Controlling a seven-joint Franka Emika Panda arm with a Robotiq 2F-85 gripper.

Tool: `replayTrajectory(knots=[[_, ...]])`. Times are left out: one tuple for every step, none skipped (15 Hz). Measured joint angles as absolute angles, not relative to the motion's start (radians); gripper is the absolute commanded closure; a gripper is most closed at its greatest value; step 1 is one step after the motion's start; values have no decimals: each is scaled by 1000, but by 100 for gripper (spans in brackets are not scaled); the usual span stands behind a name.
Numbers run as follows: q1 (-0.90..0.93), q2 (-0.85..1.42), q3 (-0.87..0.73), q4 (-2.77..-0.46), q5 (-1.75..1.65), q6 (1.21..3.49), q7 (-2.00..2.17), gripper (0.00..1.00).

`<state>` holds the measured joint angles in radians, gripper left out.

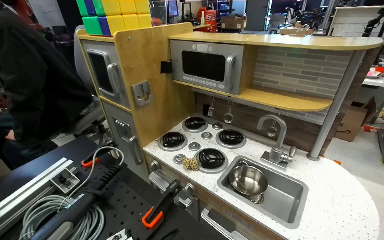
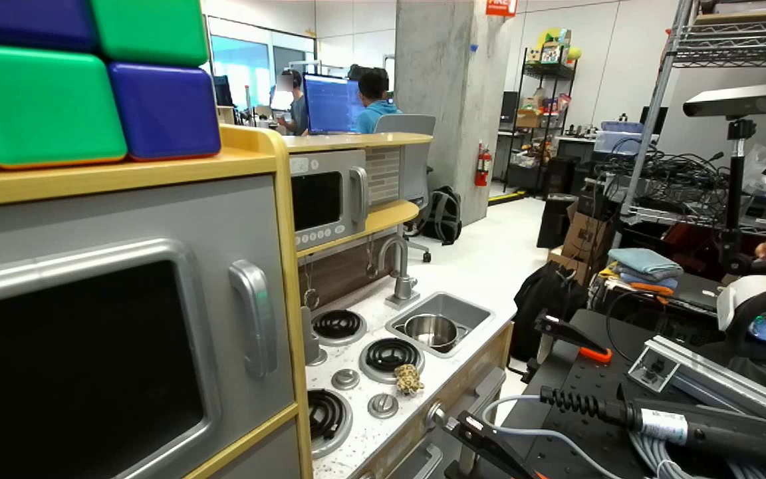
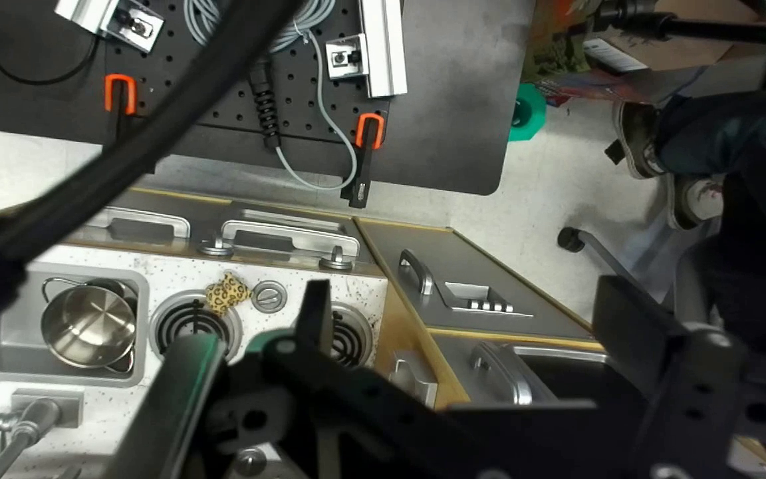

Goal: Take the leopard-printed object from the stove and put it in the pot which is in the sink

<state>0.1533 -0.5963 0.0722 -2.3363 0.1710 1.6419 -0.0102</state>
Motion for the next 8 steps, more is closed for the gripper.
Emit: replayTrajectory(knots=[[147,-560,72,-2336,183,1667,4,0],[138,-517,72,-2336,193,1700,21,0],[128,-471,71,-2336,201,1744,40,0],[117,-422,71,-2336,204,1793,60,0],[105,-370,71,-2336,204,1848,85,0],[95,-320,72,-2337,203,1906,112,0],[84,-263,73,-2337,199,1964,143,0],[75,-211,73,-2337,191,2013,173,0]])
